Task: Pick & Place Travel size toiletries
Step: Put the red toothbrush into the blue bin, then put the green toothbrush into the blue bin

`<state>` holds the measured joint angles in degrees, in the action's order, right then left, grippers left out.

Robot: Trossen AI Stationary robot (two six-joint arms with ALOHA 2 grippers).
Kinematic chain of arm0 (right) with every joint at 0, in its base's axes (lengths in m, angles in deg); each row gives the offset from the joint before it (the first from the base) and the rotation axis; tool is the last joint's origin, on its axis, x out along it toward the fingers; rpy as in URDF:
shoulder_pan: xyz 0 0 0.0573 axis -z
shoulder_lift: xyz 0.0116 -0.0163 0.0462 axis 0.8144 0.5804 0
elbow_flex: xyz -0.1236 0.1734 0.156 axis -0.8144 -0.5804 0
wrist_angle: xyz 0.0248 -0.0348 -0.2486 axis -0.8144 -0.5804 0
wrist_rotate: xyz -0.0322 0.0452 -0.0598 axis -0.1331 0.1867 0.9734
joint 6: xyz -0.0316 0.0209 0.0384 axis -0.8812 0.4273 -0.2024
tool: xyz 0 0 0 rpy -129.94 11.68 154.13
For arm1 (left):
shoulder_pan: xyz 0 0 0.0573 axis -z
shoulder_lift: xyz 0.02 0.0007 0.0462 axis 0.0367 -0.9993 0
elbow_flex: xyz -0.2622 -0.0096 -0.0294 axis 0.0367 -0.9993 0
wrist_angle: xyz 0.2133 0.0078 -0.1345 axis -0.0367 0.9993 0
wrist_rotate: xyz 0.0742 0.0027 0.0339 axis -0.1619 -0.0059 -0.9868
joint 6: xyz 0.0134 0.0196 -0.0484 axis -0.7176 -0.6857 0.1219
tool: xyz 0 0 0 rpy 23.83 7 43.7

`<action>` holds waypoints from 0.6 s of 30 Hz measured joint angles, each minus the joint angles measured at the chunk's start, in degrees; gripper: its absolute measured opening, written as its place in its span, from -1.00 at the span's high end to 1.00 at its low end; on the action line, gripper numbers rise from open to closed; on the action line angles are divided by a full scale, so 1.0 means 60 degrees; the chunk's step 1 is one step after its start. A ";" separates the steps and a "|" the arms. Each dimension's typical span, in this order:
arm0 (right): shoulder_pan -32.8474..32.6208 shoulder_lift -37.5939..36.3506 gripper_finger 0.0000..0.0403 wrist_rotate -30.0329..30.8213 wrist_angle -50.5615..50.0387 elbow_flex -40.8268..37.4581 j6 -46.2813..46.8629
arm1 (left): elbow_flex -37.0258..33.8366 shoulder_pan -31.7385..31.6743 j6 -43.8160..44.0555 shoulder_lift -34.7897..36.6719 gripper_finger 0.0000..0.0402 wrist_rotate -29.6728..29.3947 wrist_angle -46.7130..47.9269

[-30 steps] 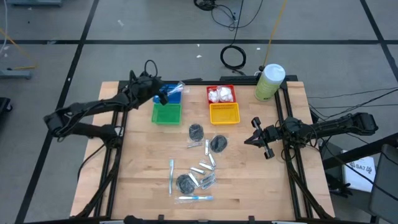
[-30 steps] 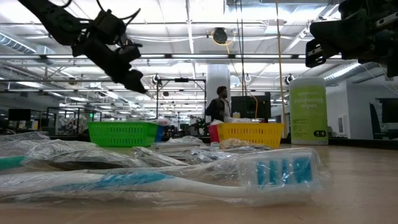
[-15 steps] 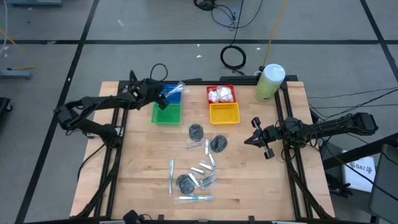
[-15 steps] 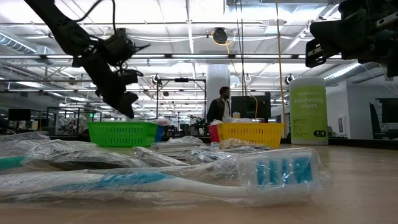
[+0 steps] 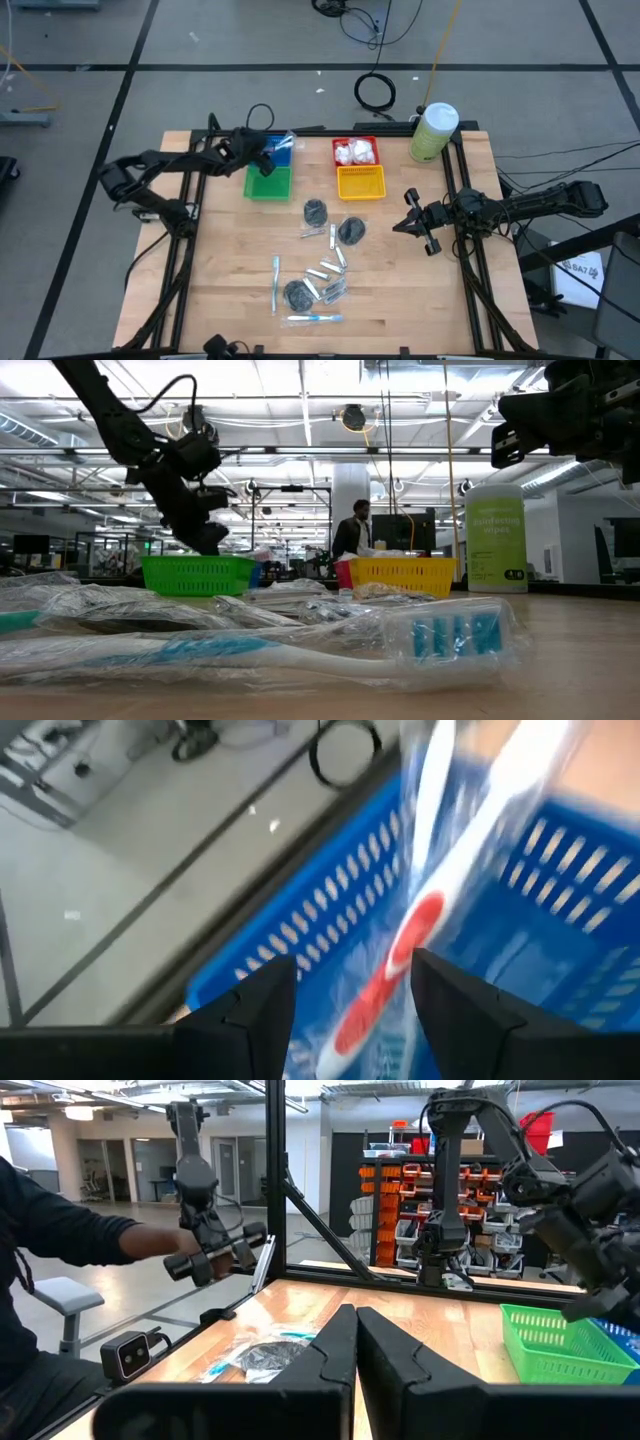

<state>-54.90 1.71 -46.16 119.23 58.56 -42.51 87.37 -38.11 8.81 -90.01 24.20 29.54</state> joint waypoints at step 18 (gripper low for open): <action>-0.0001 0.0000 1.00 0.0001 0.0000 -0.0002 0.0000 | 0.0000 0.2222 0.1288 0.4298 0.05 0.3112 0.1478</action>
<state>-54.91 1.71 -46.15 119.23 58.55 -42.51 87.37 -24.78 16.54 -64.23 42.88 38.41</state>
